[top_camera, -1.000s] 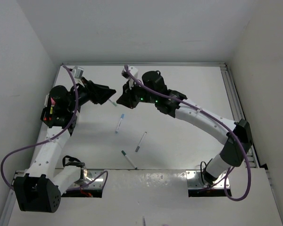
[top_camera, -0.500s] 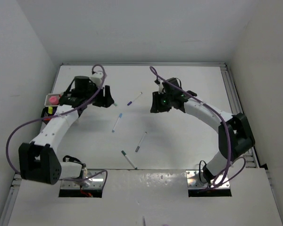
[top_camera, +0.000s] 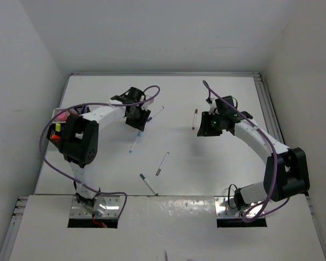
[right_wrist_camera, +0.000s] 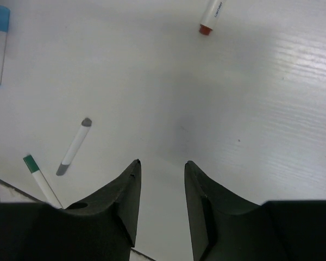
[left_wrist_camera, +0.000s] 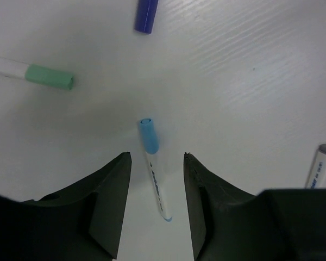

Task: Sort the stationery into containers
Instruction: Pick up the pen from the center of the board.

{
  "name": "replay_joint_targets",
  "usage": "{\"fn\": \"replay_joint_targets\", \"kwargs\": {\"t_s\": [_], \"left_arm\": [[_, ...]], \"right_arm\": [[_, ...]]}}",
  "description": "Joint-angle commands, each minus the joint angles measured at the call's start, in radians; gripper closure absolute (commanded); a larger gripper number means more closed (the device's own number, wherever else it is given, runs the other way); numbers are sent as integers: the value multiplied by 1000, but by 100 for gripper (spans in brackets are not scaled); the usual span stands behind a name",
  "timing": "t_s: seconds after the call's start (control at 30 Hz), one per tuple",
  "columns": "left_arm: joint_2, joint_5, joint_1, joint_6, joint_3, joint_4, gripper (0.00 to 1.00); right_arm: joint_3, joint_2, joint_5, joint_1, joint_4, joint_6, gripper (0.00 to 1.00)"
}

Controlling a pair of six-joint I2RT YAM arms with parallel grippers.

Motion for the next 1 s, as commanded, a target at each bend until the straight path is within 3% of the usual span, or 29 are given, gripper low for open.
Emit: {"fn": "replay_joint_targets", "kwargs": {"t_s": [0.0,0.53,0.73,0.77,0.87,0.97], "left_arm": [[51,-91,-21,-15,68,-51,52],[235,-159,-55,-8,117,-79,58],[235,-127,-50,3,87,-66,83],[216,-97,-47,6,85,-68,90],[93,67,-24,6,55,-20,99],[-100,255,13,-17,13,73,100]], "right_arm": [[-11,-34,-42,-19,-11,-15,64],[-24,-29,-74,-57,-28,-4,68],[-17,-32,-75,-62,-33,-9,70],[-16,-34,-77,-60,-31,-13,71],[-4,-42,-77,-45,-44,-26,71],[-4,-58,-71,-7,-41,-58,72]]}}
